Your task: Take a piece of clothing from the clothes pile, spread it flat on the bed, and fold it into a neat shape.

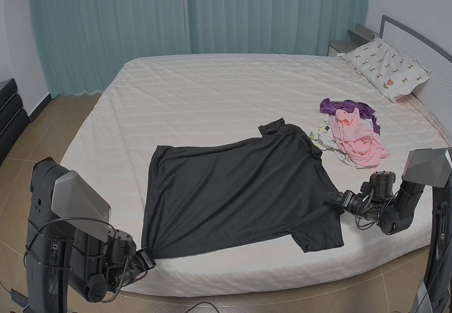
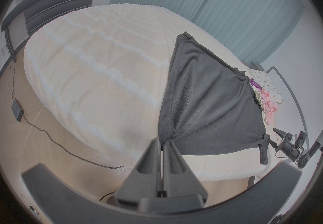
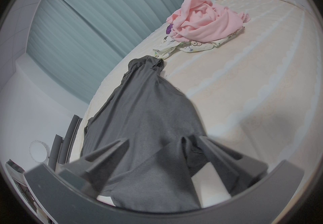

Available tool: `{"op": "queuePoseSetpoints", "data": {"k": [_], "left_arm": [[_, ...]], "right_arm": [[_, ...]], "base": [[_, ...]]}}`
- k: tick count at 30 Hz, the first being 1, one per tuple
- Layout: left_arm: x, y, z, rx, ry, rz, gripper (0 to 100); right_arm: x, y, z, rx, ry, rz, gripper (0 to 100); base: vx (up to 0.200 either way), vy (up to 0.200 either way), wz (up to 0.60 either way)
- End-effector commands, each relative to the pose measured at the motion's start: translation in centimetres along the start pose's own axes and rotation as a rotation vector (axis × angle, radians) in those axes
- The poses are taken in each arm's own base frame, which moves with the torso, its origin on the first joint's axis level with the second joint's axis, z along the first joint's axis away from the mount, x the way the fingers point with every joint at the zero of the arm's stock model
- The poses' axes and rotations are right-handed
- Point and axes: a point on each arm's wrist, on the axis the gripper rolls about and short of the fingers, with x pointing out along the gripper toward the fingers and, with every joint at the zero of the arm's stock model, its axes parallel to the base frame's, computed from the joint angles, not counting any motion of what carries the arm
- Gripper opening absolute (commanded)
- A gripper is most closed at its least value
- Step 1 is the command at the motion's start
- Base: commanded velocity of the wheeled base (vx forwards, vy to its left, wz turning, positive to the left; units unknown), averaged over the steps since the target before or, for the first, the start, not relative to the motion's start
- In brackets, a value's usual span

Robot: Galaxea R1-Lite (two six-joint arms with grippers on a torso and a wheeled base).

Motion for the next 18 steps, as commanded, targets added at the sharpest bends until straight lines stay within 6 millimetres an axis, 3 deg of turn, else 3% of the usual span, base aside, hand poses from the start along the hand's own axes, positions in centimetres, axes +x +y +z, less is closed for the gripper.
{"op": "queuePoseSetpoints", "data": {"k": [1, 9, 18], "left_arm": [[0.0, -0.1, 0.1, -0.003, -0.011, -0.012, 0], [0.0, -0.1, 0.1, -0.003, -0.009, -0.014, 0], [0.0, -0.1, 0.2, -0.01, -0.01, -0.014, 0]], "right_arm": [[-2.3, -0.3, 0.6, 0.02, -0.006, -0.023, 100], [-6.9, 0.1, -3.6, 0.043, 0.168, -0.05, 100], [-7.1, 0.7, -5.8, 0.003, 0.252, -0.054, 100]], "base": [[0.0, 0.0, 0.0], [0.0, 0.0, 0.0], [0.0, 0.0, 0.0]]}}
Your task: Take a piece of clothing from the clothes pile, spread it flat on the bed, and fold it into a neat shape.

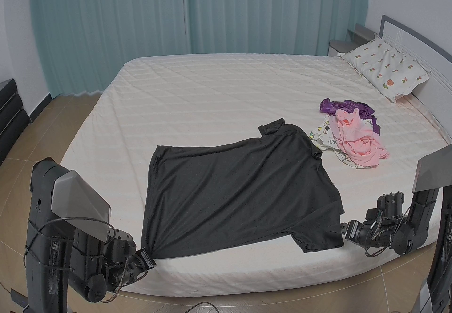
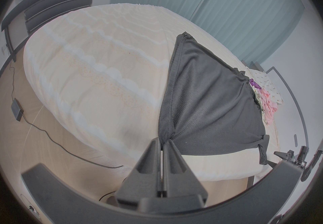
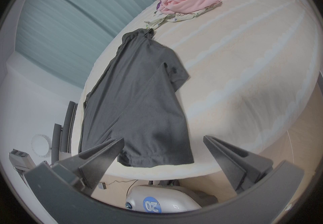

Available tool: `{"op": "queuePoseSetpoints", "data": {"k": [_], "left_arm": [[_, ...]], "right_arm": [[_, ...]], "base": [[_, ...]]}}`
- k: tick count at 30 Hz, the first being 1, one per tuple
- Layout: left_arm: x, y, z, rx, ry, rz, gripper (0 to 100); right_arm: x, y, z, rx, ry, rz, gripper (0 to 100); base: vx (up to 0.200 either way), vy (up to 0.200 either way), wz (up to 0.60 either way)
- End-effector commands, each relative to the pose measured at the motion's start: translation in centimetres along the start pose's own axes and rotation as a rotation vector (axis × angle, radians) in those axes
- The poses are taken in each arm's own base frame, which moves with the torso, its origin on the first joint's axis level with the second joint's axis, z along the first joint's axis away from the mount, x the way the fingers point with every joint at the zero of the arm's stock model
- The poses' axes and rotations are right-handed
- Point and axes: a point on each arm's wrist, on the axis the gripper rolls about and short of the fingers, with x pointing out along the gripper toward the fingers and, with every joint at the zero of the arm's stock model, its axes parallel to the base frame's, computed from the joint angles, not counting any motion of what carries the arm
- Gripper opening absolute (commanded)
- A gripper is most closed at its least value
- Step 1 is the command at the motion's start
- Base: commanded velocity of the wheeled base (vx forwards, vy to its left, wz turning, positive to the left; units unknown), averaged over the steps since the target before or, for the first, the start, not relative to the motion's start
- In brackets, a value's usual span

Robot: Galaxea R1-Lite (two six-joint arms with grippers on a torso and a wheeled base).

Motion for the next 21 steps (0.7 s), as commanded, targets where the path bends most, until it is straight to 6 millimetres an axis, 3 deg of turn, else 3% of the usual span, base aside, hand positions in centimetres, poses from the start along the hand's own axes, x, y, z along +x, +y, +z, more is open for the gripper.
{"op": "queuePoseSetpoints", "data": {"k": [1, 12, 20, 21], "left_arm": [[0.0, -0.1, 0.2, -0.007, -0.013, -0.012, 0], [0.0, -0.1, 0.2, -0.007, -0.013, -0.012, 0], [0.0, -0.1, 0.2, -0.007, -0.013, -0.012, 0], [0.0, -0.1, 0.1, -0.007, -0.012, -0.011, 0]], "right_arm": [[0.2, 0.5, -0.7, -0.016, 0.028, 0.003, 100], [2.1, 0.1, -0.5, -0.054, 0.016, -0.014, 100], [2.4, 0.4, -0.6, -0.075, 0.019, -0.011, 100], [2.5, 0.4, -0.7, -0.078, 0.024, -0.014, 0]], "base": [[0.0, 0.0, 0.0], [0.0, 0.0, 0.0], [0.0, 0.0, 0.0], [0.0, 0.0, 0.0]]}}
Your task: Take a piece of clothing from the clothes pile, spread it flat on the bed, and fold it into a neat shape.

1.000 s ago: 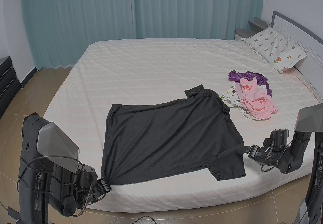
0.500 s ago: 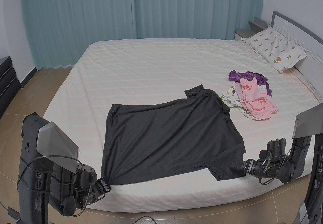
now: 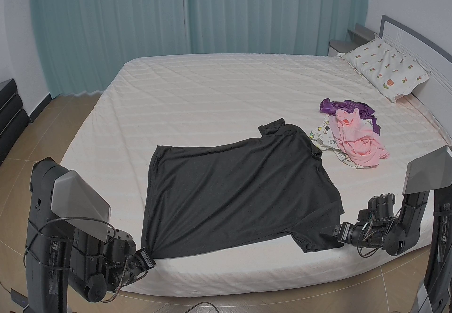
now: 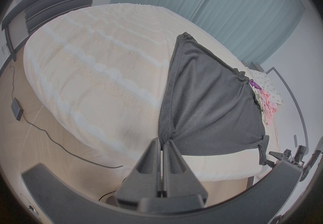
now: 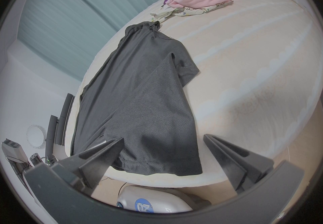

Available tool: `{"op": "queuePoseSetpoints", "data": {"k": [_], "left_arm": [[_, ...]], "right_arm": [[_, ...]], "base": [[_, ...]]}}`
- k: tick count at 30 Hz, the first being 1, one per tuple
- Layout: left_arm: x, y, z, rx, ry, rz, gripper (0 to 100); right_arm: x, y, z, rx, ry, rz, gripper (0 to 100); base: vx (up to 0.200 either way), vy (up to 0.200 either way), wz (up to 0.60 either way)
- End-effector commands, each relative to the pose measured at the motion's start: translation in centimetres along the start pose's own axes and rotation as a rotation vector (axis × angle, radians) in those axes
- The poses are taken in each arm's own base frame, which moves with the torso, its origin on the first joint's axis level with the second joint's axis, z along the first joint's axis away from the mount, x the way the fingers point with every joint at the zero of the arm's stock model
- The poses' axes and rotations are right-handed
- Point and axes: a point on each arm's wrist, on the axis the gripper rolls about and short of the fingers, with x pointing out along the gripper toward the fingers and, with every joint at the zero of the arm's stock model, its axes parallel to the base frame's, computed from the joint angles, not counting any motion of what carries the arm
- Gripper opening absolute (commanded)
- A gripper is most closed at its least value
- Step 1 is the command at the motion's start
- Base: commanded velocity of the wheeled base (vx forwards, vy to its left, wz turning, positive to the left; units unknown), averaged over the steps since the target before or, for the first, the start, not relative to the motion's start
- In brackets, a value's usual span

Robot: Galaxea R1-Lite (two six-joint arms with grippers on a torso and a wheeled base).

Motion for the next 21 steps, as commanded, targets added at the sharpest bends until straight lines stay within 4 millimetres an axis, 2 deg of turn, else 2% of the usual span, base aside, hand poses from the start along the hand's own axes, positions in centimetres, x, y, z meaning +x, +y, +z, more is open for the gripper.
{"op": "queuePoseSetpoints", "data": {"k": [1, 8, 11, 13, 15, 16, 17, 21], "left_arm": [[0.0, -0.1, 0.1, -0.003, -0.012, -0.012, 0], [0.0, -0.1, 0.1, -0.003, -0.011, -0.013, 0], [0.0, -0.1, 0.1, -0.003, -0.011, -0.011, 0], [0.0, -0.1, 0.1, -0.003, -0.011, -0.011, 0], [0.0, -0.1, 0.1, -0.003, -0.011, -0.011, 0], [0.0, -0.1, 0.1, -0.003, -0.011, -0.011, 0], [0.0, -0.1, 0.1, -0.003, -0.011, -0.011, 0], [0.0, -0.1, 0.1, 0.002, -0.01, -0.009, 0]], "right_arm": [[0.3, 0.0, -0.4, -0.005, 0.016, -0.005, 0], [-0.9, -0.4, -0.7, -0.018, 0.018, -0.044, 0], [-2.9, -1.3, -0.5, 0.011, 0.007, -0.075, 0], [-3.5, -1.6, -0.7, 0.017, 0.011, -0.084, 0], [-4.7, -1.9, -1.4, 0.018, 0.028, -0.095, 0], [-4.7, -1.9, -1.4, 0.018, 0.028, -0.095, 0], [-5.6, -2.1, -1.9, 0.009, 0.041, -0.107, 0], [-6.8, -2.1, -2.8, -0.004, 0.064, -0.119, 0]], "base": [[0.0, 0.0, 0.0], [0.0, 0.0, 0.0], [0.0, 0.0, 0.0], [0.0, 0.0, 0.0], [0.0, 0.0, 0.0], [0.0, 0.0, 0.0], [0.0, 0.0, 0.0], [0.0, 0.0, 0.0]]}}
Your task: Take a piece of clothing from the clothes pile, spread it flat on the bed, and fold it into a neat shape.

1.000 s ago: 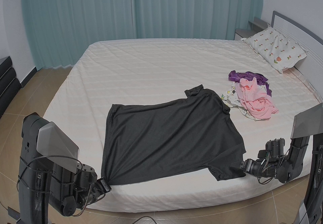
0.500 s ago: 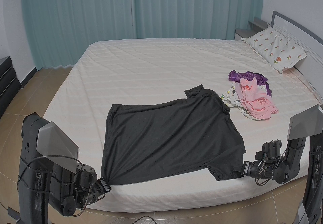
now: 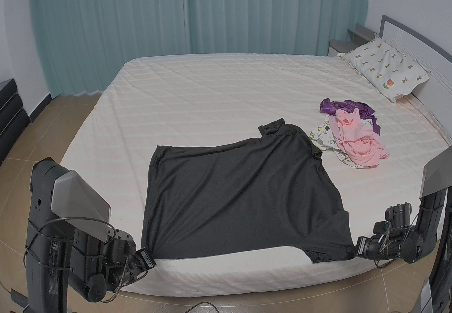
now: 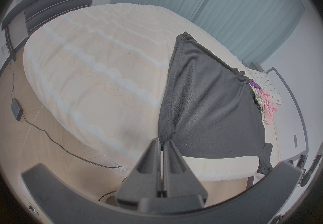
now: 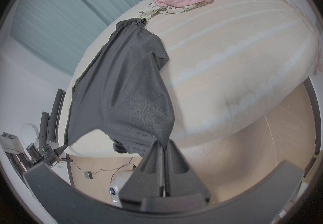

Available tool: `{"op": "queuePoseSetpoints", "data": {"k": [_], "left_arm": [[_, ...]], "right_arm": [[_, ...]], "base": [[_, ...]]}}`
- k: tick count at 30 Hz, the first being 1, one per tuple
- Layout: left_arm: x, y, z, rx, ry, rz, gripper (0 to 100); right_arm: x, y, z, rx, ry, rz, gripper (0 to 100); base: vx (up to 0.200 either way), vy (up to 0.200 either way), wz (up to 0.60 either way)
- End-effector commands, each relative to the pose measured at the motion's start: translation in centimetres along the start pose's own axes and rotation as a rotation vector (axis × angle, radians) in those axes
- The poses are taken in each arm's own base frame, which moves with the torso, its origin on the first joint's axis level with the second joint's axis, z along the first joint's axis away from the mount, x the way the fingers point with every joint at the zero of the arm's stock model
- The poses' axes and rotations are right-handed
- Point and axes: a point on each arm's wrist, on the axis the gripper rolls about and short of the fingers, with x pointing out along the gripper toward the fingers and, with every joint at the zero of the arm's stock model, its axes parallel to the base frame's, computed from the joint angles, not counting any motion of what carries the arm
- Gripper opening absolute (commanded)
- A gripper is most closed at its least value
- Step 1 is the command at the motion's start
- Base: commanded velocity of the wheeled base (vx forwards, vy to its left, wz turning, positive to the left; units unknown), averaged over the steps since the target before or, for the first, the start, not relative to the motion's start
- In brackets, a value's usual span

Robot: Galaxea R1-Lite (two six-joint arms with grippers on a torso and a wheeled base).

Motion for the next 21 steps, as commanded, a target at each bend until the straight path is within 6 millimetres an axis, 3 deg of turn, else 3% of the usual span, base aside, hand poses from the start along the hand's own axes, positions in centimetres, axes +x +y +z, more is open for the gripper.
{"op": "queuePoseSetpoints", "data": {"k": [1, 14, 21], "left_arm": [[-0.2, 0.0, 0.0, 0.004, -0.008, -0.006, 0], [-0.8, 0.1, 0.0, 0.061, -0.01, 0.012, 0], [-2.1, -0.4, -0.1, 0.124, -0.008, -0.012, 0]], "right_arm": [[-2.1, -0.2, -0.9, -0.006, 0.003, -0.011, 0], [-4.7, 0.1, -2.5, 0.003, 0.034, -0.063, 0], [-6.4, 0.3, -3.0, 0.021, 0.072, -0.118, 0]], "base": [[0.0, 0.0, 0.0], [0.0, 0.0, 0.0], [0.0, 0.0, 0.0]]}}
